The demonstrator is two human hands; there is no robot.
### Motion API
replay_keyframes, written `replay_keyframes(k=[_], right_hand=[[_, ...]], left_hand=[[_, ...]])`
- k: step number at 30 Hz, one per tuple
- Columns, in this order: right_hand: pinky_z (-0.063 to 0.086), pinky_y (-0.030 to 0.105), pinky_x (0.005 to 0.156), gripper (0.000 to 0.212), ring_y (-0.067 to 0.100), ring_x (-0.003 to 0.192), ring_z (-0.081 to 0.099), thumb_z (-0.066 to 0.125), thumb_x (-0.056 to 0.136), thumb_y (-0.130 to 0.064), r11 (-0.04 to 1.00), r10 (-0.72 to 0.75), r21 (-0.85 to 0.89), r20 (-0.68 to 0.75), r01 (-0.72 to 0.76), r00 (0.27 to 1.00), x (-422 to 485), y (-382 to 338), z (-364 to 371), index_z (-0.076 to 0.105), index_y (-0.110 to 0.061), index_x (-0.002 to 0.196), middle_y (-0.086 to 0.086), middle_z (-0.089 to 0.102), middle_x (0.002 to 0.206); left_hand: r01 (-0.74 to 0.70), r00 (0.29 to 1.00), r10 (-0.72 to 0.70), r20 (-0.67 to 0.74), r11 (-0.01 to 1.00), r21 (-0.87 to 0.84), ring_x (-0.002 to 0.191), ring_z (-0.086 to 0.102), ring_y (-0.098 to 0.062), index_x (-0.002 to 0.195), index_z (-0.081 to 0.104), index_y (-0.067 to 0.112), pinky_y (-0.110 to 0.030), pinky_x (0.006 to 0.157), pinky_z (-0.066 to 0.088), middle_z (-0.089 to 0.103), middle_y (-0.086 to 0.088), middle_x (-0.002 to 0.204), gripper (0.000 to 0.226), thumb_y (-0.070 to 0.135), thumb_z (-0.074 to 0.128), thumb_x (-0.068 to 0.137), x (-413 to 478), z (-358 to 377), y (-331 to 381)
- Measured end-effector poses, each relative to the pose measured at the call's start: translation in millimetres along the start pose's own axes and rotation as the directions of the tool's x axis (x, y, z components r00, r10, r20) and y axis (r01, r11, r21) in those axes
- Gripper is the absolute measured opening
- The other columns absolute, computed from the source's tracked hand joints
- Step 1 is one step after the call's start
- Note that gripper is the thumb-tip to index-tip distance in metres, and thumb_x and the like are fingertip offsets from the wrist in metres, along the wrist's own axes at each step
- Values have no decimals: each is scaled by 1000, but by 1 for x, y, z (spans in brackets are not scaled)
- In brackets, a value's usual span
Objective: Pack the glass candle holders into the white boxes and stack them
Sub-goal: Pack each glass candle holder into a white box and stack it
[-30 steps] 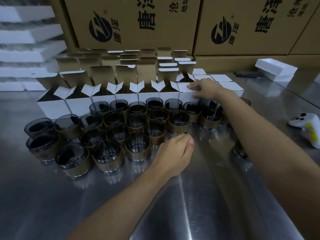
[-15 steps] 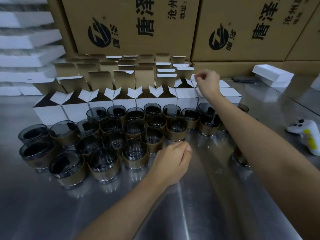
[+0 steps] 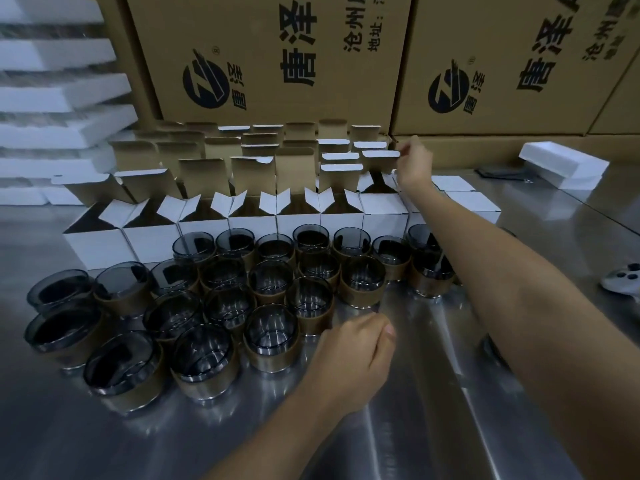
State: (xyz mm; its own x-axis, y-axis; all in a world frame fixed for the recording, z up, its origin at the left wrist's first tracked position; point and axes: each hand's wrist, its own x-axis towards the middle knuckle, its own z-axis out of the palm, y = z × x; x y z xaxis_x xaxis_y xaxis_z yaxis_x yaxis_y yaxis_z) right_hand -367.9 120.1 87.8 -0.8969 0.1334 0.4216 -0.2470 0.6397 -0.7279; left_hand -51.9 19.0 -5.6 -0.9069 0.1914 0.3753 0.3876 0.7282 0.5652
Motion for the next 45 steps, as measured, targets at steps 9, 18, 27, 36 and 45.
replay_keyframes(k=[9, 18, 27, 36, 45], right_hand=[[45, 11, 55, 30, 9, 74, 61, 41, 95, 10, 944, -215, 232, -99, 233, 971, -5, -39, -62, 46, -20, 89, 7, 61, 97], [48, 19, 68, 24, 5, 76, 59, 53, 90, 2, 750, -365, 440, -346, 493, 864, -108, -107, -150, 46, -21, 88, -3, 59, 86], [47, 24, 72, 17, 7, 85, 62, 62, 92, -9, 773, -292, 511, -238, 375, 926, -243, -74, -143, 53, -23, 96, -13, 63, 90], [47, 18, 73, 22, 6, 93, 61, 55, 96, -11, 725, -129, 619, -308, 302, 942, -259, -26, -127, 50, -32, 102, -9, 62, 101], [51, 19, 70, 16, 6, 86, 62, 55, 96, -5, 748, -226, 640, -8, 178, 974, -284, -19, -96, 53, -16, 108, -4, 63, 93]], left_hand=[[-13, 1000, 13, -23, 1000, 10, 76, 54, -16, 86, 55, 16, -38, 71, 45, 58, 4, 83, 46, 42, 18, 93, 1, 2, 0], [44, 992, -61, -108, 986, -159, 72, 58, -19, 81, 59, 7, -41, 71, 47, 61, -5, 75, 40, 29, 29, 95, 2, -1, 2], [-40, 818, -285, -500, 839, -543, 51, 40, -10, 56, 41, 16, -25, 54, 33, 42, 1, 51, 39, 14, 34, 94, -27, -13, 11], [-79, 768, -282, -575, 849, -522, 47, 21, -6, 51, 26, 8, -25, 47, 17, 22, -2, 47, 47, 15, 48, 92, -31, -24, 21], [27, 866, -217, -451, 920, -391, 50, 28, -8, 55, 32, 13, -19, 49, 25, 29, 5, 50, 55, 46, 61, 87, -30, -24, 15]])
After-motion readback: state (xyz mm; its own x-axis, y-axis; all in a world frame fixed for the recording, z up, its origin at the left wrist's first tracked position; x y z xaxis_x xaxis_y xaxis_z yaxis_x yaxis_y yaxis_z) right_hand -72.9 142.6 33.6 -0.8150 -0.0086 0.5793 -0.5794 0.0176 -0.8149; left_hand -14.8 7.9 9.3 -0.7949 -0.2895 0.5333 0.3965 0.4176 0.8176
